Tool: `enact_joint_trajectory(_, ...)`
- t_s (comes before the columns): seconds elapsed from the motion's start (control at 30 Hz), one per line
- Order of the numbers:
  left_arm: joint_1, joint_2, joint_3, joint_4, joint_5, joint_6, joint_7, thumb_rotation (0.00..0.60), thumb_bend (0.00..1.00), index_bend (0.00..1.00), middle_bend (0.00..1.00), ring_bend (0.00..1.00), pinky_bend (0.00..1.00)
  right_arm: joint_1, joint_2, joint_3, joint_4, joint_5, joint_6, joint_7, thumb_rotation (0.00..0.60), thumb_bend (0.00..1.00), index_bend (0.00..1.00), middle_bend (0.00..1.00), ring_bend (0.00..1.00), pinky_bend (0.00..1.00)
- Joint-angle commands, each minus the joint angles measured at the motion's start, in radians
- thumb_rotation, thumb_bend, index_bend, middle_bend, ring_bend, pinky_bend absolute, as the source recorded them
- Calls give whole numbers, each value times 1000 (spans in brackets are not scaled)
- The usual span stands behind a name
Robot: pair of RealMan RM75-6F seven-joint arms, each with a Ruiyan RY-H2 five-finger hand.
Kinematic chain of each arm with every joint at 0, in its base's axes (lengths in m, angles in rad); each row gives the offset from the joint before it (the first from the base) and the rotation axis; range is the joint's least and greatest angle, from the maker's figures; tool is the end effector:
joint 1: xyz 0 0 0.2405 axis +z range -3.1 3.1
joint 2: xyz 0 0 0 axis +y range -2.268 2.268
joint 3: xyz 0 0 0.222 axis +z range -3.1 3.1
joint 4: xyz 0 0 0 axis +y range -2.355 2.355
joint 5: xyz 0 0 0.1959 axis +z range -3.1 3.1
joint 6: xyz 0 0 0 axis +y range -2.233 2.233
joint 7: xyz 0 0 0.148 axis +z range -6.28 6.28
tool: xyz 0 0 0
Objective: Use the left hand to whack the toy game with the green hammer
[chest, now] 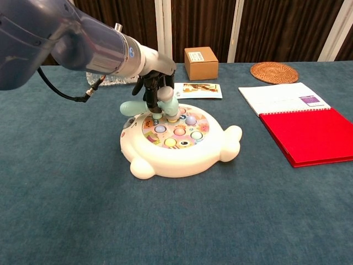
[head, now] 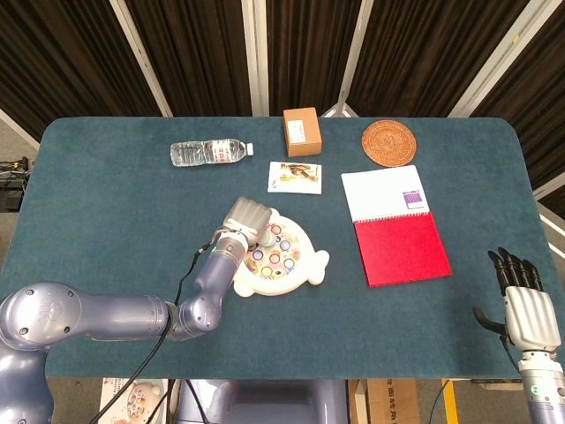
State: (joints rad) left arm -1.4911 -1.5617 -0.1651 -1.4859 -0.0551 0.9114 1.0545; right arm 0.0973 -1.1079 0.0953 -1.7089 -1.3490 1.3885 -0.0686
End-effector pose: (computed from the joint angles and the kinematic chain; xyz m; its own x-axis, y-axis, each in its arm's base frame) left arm 0.0098 0.3671 -0.0291 0.7442 0.3709 0.5556 0.6677 -0.3870 -0.6360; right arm -0.2764 -0.1905 0.1518 0.3528 -0.0638 0.9335 -0.9272 0.1104 0.3579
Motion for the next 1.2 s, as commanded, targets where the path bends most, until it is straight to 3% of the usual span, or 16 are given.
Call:
enact_joint_trajectory(0.03,-2,-2,-2,2,-3,2,1,600,727,676,591,490,576,0,0,0,0,1,0,0,600,265,0,0,0,0)
enact_joint_trajectory(0.47,5,57,-33,-74,26,39,-29,600,727,676,591,490,576,-2,1,-1,-3,0,4,-3,600,265,0,0,0,0)
enact_joint_trajectory(0.67,49,136,-8,-165,72,78,-54,600,727,676,588,489,576,-3,1,-2,2,-6,11,-12,600,265,0,0,0,0)
enact_joint_trajectory(0.9,189,251,67,-267,258,89,-179,600,727,673,587,487,576,-3,-4,-6,6,-19,19,-26,600,265,0,0,0,0)
enact_joint_trajectory(1.2,423,354,162,-302,622,54,-450,600,727,669,586,487,576,-4,-10,-10,11,-33,27,-41,600,264,0,0,0,0)
